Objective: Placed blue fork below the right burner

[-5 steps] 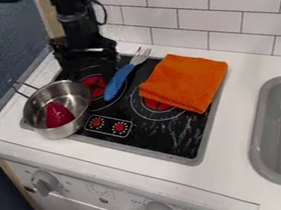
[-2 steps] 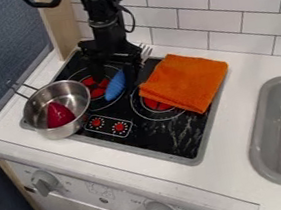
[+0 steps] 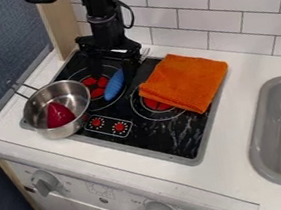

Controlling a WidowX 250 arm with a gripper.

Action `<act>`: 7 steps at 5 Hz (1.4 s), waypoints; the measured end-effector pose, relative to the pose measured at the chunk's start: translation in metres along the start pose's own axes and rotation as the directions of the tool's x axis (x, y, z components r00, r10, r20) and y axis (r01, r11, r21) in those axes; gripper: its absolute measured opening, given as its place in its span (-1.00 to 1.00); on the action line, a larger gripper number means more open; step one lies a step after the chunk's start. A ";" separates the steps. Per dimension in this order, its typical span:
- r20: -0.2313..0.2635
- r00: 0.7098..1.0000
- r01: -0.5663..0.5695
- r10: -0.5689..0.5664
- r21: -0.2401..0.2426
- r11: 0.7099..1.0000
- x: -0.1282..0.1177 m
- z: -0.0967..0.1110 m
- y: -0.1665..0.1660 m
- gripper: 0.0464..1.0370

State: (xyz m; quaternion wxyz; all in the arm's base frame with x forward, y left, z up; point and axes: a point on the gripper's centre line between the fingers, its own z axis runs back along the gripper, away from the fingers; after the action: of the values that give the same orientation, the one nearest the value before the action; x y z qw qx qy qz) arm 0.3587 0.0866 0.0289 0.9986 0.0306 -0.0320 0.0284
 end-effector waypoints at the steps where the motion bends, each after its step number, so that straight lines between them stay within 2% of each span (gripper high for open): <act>1: -0.024 1.000 0.002 -0.002 -0.005 1.000 -0.002 -0.009 -0.001 0.31; 2: -0.030 1.000 0.000 0.000 -0.006 1.000 -0.003 -0.010 -0.001 -0.25; 4: -0.047 0.999 0.008 -0.009 -0.015 1.000 -0.017 -0.011 -0.004 -0.29; 5: 0.051 0.998 -0.033 0.034 -0.018 0.999 -0.011 0.030 -0.004 -0.29; 6: 0.149 0.988 -0.029 0.039 -0.064 0.998 -0.008 0.083 -0.015 -0.29; 7: 0.134 0.991 0.040 -0.029 -0.079 0.996 -0.045 0.092 -0.038 -0.29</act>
State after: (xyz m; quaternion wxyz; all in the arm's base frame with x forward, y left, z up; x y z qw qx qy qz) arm 0.3105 0.0402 0.1149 0.9951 -0.0075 -0.0988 0.0076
